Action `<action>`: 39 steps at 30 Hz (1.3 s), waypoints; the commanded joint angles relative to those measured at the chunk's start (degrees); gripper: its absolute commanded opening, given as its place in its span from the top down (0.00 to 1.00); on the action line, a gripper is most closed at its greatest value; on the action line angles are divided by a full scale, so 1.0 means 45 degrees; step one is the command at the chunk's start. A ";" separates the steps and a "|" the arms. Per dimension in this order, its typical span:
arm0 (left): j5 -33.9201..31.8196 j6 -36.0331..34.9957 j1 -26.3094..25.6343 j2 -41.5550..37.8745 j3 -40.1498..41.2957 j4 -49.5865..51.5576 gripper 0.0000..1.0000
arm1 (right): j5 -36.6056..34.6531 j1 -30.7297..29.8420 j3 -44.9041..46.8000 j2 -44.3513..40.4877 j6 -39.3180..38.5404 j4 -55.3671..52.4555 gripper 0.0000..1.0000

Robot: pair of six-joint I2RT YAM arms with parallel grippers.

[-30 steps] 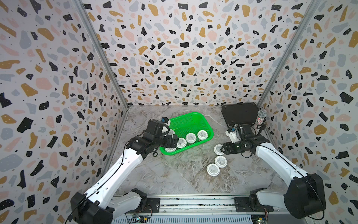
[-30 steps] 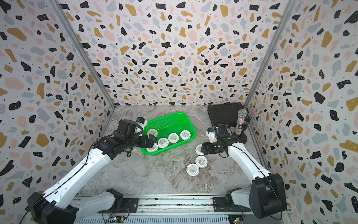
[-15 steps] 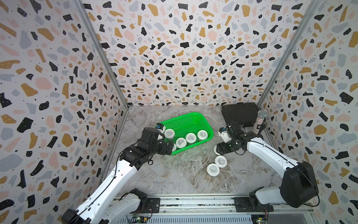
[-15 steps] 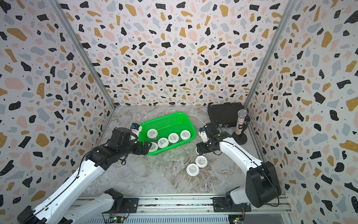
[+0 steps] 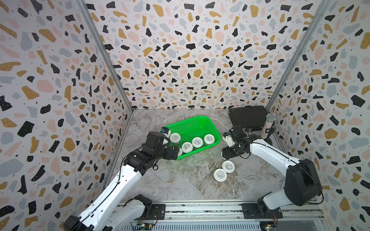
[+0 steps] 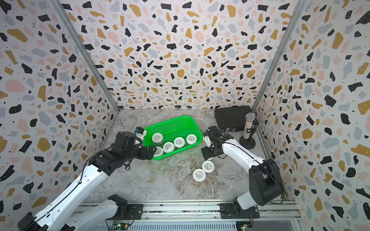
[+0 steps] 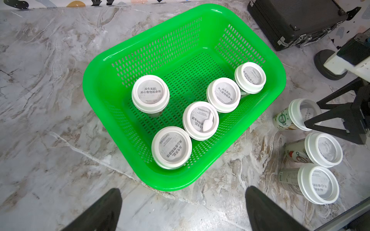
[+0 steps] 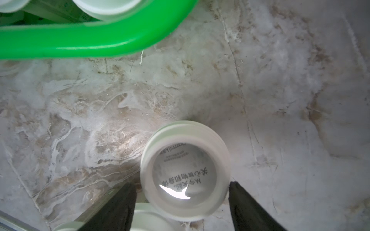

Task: Put the yogurt in the basket
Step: Pick up the yogurt from the center of the board.

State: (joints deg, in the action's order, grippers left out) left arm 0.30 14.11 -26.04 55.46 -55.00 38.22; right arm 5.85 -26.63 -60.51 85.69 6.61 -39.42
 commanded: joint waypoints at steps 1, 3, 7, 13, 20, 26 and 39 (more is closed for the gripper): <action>-0.0027 -0.0144 0.0084 0.0130 0.0045 0.0005 0.01 | -0.0258 -0.0098 -0.0498 0.0037 0.0044 -0.0303 0.23; -0.0002 -0.0144 0.0102 0.0176 0.0035 0.0027 0.01 | -0.0284 -0.0151 -0.0496 0.0113 0.0055 -0.0293 0.24; -0.0003 -0.0130 0.0105 0.0136 0.0055 0.0029 0.01 | -0.0410 -0.0172 -0.0508 0.0191 0.0079 -0.0302 0.27; -0.0027 -0.0133 0.0138 0.0087 0.0055 0.0036 0.01 | -0.0643 -0.0193 -0.0590 0.0294 0.0187 -0.0273 0.34; 0.0013 -0.0124 0.0143 0.0077 0.0055 0.0009 0.01 | -0.0658 -0.0206 -0.0875 -0.0254 0.0163 -0.0470 0.36; 0.0091 -0.0108 0.0193 0.0058 0.0074 0.0014 0.01 | -0.0611 -0.0187 -0.1001 -0.0787 0.0138 -0.0590 0.36; 0.0149 -0.0108 0.0206 0.0000 0.0074 -0.0014 0.00 | 0.0185 -0.0185 -0.2060 -0.1316 -0.0025 -0.1192 0.35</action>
State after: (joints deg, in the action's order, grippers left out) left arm 0.56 14.11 -25.45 56.23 -55.00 38.83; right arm 4.75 -27.24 -67.57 81.56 6.96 -42.54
